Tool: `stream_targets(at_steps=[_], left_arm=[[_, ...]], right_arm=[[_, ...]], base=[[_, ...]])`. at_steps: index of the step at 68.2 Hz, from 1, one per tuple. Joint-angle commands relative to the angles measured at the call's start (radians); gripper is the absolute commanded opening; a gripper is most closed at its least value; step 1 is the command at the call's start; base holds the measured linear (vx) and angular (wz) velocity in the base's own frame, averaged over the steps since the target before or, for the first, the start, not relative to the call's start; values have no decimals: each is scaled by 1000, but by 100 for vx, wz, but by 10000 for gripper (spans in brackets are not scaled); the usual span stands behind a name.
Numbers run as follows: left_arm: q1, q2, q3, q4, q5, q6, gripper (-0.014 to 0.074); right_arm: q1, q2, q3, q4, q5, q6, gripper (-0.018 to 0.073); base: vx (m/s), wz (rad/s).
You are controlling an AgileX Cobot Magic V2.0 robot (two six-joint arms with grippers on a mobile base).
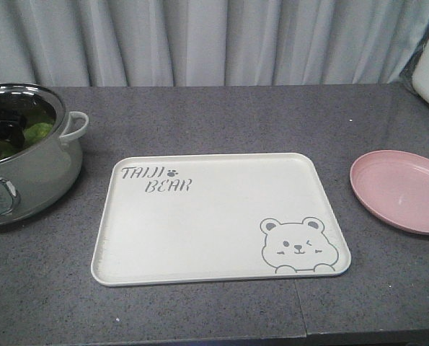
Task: Transfer vegetables to tray and serve
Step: 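Lower the left gripper into the pot and grasp a lettuce leaf, then lift the lettuce leaf out of the pot over the tray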
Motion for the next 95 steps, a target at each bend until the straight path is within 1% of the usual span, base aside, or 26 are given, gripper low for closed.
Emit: stream_targets(at_steps=[1,6,11,25,32,39,64,89,95], left_arm=[[-2,-34,-30,-11,-26,2,568],[-2,-28,-30,-9,-20,2,531],[-2,-25,-30,-9,-20,2,461],[-2,-25,-30,-9,-20,2,190],[-2,-25,-30,-9,-20,2,73],[-2,-25,-30,-9,-20,2,-10],[-2,-53,-30,-11,-13,2,-8],[-2,-221,-30,-23,3,1,-8],[-2,-257,-29,-36,21,2,-8]], right_arm=[[-7,10,-33,-16,-65,1,508],[-7,10,-33,-16,-65,1,508],[-7,10,-33,-16,-65,1,508],[-7,10,-33,-16,-65,1,508],[-7,10,-33,-16,-65,1,508],[-7,10,-33,-16,-65,1,508],[-7,10,-33,-16,-65,1,508],[-7,10,-33,-16,-65,1,508],[-7,10,-33,-16,-65,1,508]], base=[[0,0],[0,0],[0,0],[0,0],[0,0],[0,0],[0,0],[0,0],[0,0]])
